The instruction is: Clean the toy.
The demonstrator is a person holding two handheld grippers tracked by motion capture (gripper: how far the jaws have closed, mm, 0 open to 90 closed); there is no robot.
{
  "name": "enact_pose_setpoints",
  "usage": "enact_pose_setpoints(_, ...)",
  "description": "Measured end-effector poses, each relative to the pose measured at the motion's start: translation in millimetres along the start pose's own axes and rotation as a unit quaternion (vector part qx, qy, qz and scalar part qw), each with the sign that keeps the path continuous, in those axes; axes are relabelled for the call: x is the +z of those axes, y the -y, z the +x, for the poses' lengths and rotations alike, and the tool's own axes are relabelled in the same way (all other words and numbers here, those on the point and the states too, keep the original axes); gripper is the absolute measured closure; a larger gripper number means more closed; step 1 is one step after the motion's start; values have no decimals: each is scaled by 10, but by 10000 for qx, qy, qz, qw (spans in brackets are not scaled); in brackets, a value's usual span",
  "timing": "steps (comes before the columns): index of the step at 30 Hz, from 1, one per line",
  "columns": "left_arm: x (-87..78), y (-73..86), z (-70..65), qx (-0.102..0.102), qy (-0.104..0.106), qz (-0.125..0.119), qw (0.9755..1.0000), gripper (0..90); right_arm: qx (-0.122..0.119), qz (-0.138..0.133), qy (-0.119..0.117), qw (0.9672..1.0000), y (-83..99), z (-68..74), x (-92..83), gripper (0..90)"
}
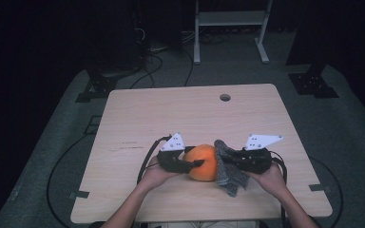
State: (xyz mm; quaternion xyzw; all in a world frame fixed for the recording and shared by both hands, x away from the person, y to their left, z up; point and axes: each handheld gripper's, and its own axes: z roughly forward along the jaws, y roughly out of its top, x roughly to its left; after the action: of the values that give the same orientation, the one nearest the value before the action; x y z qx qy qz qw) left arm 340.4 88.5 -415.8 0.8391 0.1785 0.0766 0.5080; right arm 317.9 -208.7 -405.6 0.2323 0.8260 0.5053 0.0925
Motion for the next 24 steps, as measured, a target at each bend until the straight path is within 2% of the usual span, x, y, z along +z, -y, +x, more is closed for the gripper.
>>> enact_pose_setpoints(3,-7,0,21,-81,-14,-18,10000,435,60,213,184,9996,113,-41,-40,794)
enact_pose_setpoints(4,-12,-23,10,-61,-15,-38,10000,435,78,127,156,9998,116,-28,-115,794)
enact_pose_setpoints(5,-12,-23,10,-61,-15,-38,10000,435,78,127,156,9998,116,-28,-115,794)
enact_pose_setpoints(6,-15,-44,-2,-45,-24,-32,10000,436,77,-107,49,9999,57,21,-171,794)
enact_pose_setpoints(7,-14,-56,-12,-28,-38,-22,10000,436,77,-107,49,9999,57,21,-171,794)
enact_pose_setpoints(8,0,-74,-40,20,-76,14,10000,435,20,-267,-85,9996,-34,74,-168,794)
enact_pose_setpoints(10,10,-67,-64,28,-121,-16,9999,429,-86,-277,-105,9995,-98,109,-116,794)
enact_pose_setpoints(12,16,-45,-67,-38,-136,5,9999,409,-237,-100,-40,9997,-108,129,-13,794)
enact_pose_setpoints(15,24,-1,-59,-76,-90,3,9999,375,-231,50,-47,9997,-63,102,73,796)
enact_pose_setpoints(17,31,29,-22,-119,137,-32,9998,311,-82,42,-138,9999,8,39,80,797)
enact_pose_setpoints(19,35,37,-12,-147,167,-98,9997,199,-17,95,-137,9999,57,23,64,797)
enact_pose_setpoints(20,54,51,8,-156,233,-230,9993,144,-16,109,-106,9999,75,21,52,796)
enact_pose_setpoints(21,54,51,8,-156,233,-230,9993,95,-16,109,-106,9999,75,21,52,796)
enact_pose_setpoints(22,73,54,22,-213,207,-193,9994,95,-12,100,-75,9999,95,17,37,796)
enact_pose_setpoints(24,102,71,37,-252,316,-181,9990,94,53,81,-83,9999,148,6,3,795)
